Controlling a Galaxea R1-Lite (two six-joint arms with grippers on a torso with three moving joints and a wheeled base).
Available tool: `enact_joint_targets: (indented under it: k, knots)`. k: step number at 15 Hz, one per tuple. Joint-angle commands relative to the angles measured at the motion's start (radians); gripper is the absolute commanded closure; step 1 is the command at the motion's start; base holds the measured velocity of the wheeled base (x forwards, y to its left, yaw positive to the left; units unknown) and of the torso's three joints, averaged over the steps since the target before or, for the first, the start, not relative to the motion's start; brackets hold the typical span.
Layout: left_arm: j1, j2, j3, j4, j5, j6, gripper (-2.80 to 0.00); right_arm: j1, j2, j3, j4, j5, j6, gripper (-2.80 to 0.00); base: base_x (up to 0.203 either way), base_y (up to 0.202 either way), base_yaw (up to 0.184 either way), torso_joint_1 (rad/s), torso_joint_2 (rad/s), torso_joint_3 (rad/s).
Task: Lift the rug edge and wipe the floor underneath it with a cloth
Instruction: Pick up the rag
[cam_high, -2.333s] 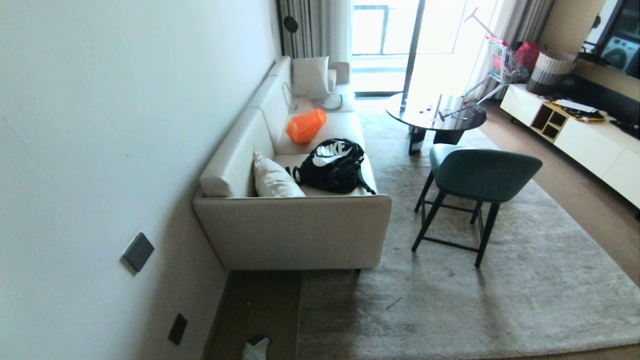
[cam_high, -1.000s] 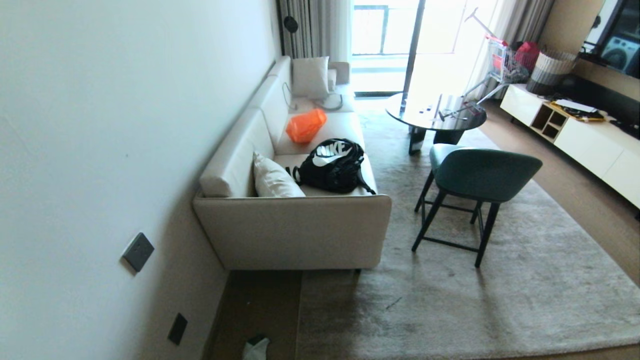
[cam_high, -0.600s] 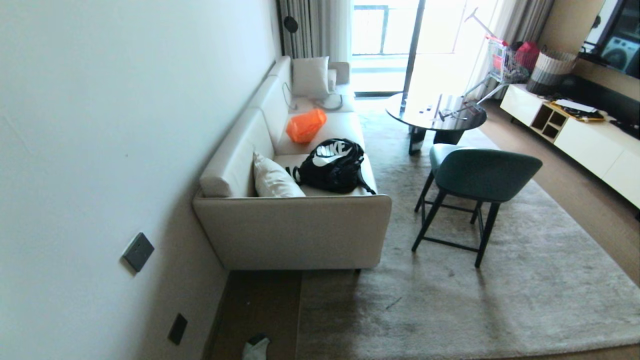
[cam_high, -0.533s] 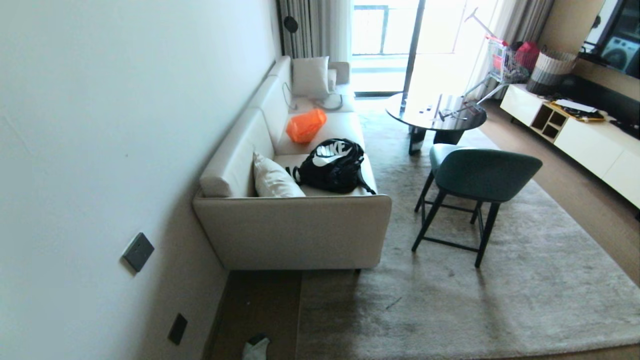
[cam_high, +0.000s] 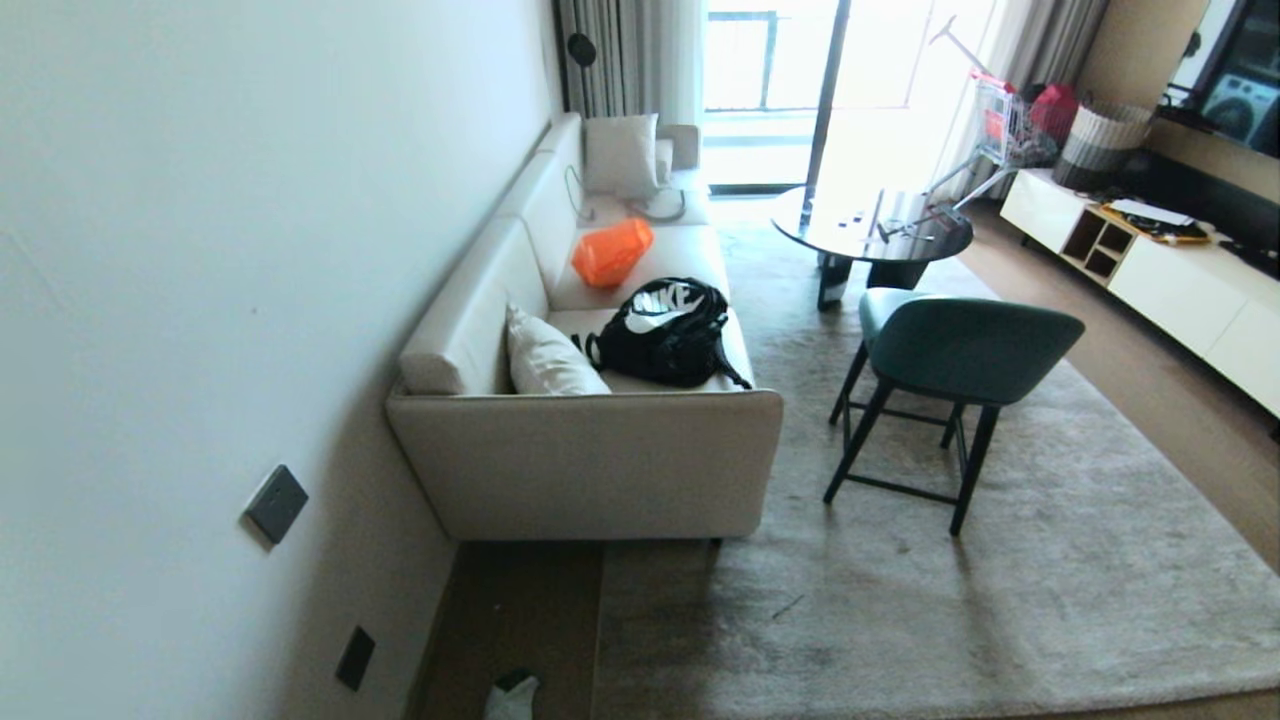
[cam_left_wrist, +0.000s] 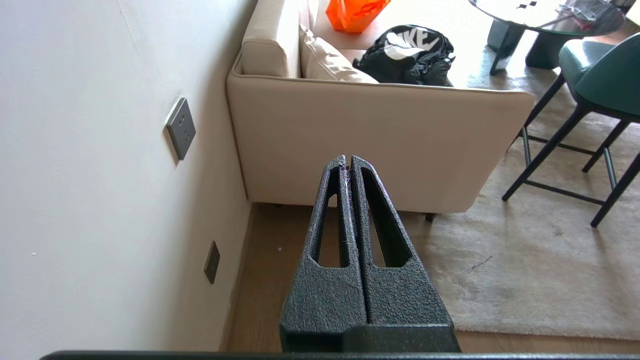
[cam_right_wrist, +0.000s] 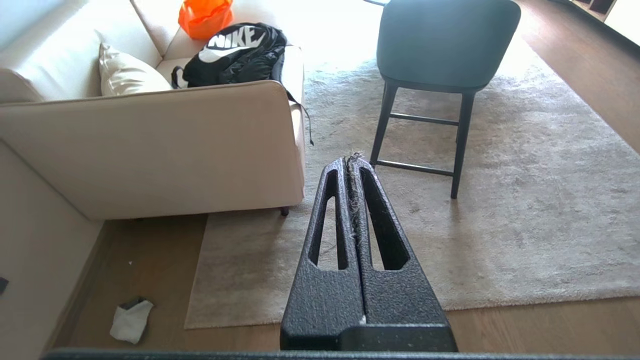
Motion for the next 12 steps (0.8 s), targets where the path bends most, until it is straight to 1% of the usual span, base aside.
enact_joint_targets:
  k: [1,12]
  knots:
    - [0.000,0.000,0.000,0.000,0.001,-0.001,0.00,0.000,0.001,0.000,0.000,0.000,0.001,0.00,0.000,0.000,0.000,-0.117,0.27,0.141]
    - [0.000,0.000,0.000,0.000,0.001,-0.001,0.00,0.000,0.001,0.000,0.000,0.000,0.003,0.00,0.000,0.000,0.000,-0.128,0.30,0.172]
